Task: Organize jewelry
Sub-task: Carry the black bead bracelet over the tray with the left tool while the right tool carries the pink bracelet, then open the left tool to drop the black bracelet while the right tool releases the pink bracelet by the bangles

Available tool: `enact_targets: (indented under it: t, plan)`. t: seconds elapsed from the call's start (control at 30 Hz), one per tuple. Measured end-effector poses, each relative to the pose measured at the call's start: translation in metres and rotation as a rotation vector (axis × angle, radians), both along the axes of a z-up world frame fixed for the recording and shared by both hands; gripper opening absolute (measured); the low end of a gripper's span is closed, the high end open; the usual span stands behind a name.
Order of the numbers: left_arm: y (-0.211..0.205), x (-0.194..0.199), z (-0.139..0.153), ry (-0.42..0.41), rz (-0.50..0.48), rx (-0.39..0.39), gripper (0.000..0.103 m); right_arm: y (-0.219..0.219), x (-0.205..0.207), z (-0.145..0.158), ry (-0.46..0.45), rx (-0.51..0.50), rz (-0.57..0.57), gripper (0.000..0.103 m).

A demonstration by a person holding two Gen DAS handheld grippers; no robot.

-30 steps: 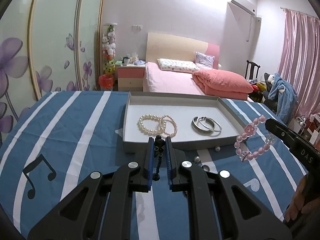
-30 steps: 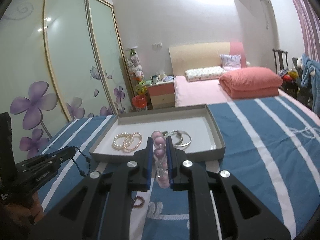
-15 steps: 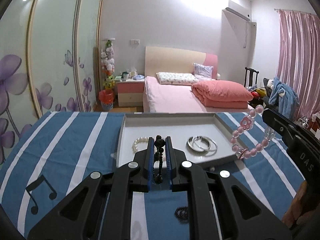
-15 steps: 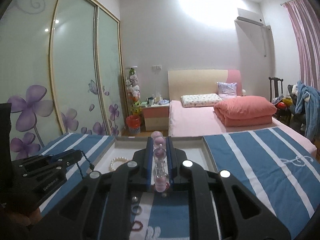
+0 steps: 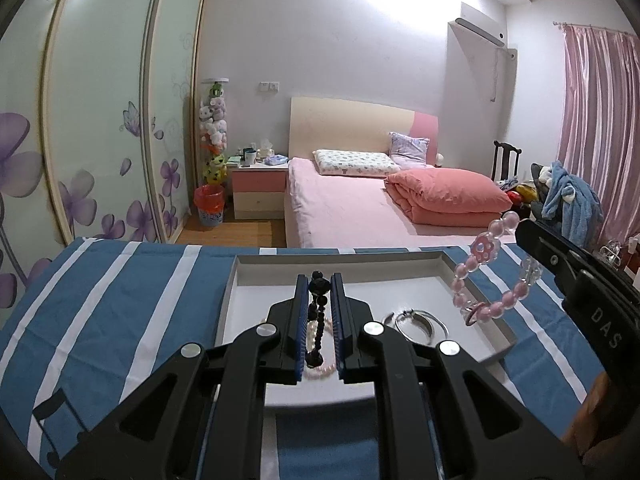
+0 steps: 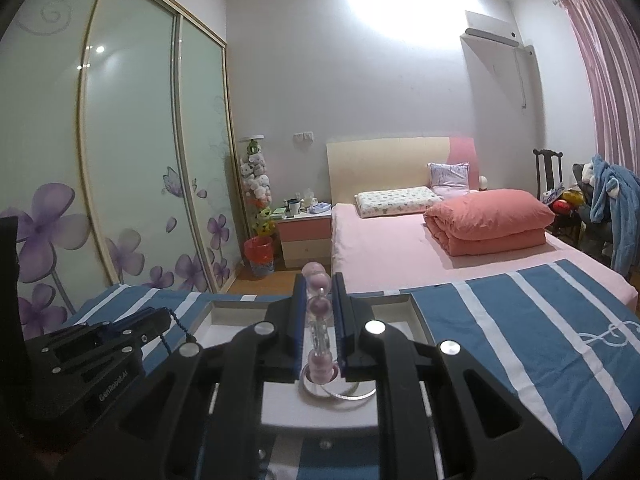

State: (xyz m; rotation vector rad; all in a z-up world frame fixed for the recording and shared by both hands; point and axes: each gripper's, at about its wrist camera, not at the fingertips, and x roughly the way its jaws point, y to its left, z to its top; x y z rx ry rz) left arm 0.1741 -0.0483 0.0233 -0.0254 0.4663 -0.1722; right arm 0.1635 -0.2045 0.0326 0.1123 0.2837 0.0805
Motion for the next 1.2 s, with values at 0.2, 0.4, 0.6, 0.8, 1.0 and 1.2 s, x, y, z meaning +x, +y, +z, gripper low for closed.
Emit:
enact_targets:
  t: [0.2, 0.4, 0.6, 0.8, 1.0, 1.2]
  plan:
    - [-0.001, 0.022, -0.010, 0.026, -0.002, -0.003, 0.012, -0.004, 0.038, -0.012, 0.055, 0.028, -0.005, 0.013]
    - [-0.005, 0.040, -0.018, 0.056, -0.010, -0.004, 0.012, -0.007, 0.070, -0.027, 0.125, 0.058, 0.003, 0.013]
    - [-0.011, 0.052, -0.027, 0.086, -0.026, 0.002, 0.012, -0.005, 0.091, -0.045, 0.194, 0.062, 0.013, 0.014]
    - [-0.012, 0.061, -0.034, 0.124, -0.032, -0.012, 0.012, -0.010, 0.103, -0.056, 0.248, 0.086, 0.013, 0.024]
    - [-0.002, 0.064, -0.034, 0.146, -0.018, -0.040, 0.012, -0.019, 0.096, -0.056, 0.244, 0.088, -0.003, 0.026]
    - [0.002, 0.057, -0.029, 0.141, -0.008, -0.035, 0.012, -0.020, 0.087, -0.053, 0.241, 0.089, -0.008, 0.026]
